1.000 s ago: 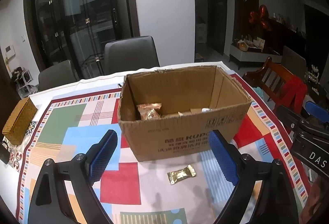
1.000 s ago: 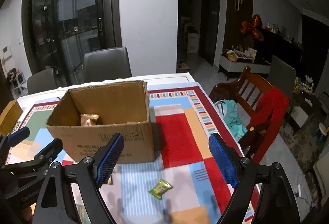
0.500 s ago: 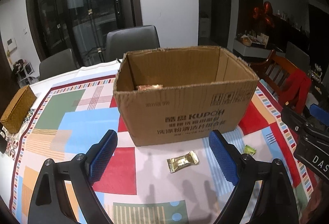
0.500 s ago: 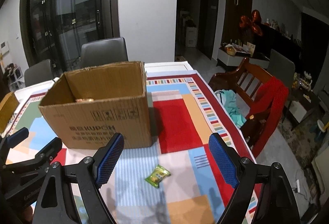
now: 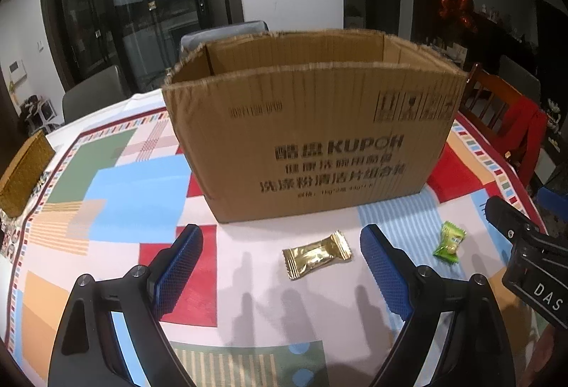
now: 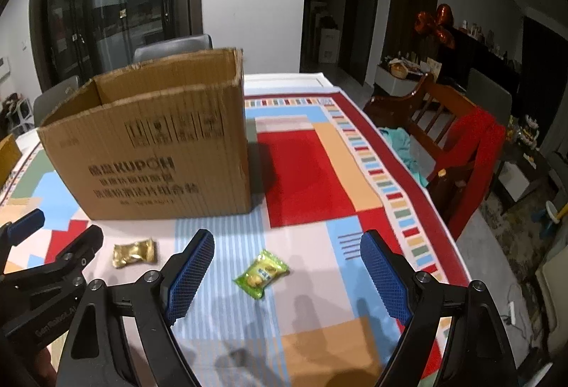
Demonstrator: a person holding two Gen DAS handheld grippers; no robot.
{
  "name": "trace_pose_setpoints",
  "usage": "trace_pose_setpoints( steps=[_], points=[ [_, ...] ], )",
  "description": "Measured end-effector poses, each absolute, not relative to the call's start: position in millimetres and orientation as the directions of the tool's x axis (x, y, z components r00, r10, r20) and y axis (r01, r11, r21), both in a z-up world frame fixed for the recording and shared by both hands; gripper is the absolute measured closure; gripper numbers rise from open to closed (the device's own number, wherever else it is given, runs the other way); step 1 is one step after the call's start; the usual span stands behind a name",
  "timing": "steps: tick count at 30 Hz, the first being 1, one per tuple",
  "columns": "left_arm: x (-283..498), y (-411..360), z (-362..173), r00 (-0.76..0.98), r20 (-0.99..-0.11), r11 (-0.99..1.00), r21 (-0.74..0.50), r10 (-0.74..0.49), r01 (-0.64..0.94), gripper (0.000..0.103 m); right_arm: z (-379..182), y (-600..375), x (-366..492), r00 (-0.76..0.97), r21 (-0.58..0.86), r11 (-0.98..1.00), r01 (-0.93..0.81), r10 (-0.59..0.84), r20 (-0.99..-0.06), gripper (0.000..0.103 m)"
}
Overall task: Organize snacks
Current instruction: 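Grasp the gold-wrapped candy with the left tool while the right tool grasps the yellow-green candy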
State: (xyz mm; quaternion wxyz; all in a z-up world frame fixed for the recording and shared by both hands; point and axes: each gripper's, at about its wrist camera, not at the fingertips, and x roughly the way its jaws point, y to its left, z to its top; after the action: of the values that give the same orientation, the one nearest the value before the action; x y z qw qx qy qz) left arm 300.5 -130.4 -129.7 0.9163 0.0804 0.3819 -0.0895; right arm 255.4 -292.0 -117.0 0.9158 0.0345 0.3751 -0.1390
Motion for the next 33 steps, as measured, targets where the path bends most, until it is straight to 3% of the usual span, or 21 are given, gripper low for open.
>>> trace_pose_setpoints(
  steps=[23,33],
  points=[
    [326.9,-144.5,-182.6,0.622,-0.776,0.973,0.049,-0.106,0.227,0.013,-171.7,-285.1,271.0,0.606,-0.042,0.965,0.258,-0.195,-0.771,0.018],
    [332.5,-145.4,-196.9,0.592,-0.800,0.972,0.050,-0.099,0.230,0.030,-185.8,-284.2,277.8,0.576,-0.034,0.965,0.260,-0.184,-0.797,0.018]
  ],
)
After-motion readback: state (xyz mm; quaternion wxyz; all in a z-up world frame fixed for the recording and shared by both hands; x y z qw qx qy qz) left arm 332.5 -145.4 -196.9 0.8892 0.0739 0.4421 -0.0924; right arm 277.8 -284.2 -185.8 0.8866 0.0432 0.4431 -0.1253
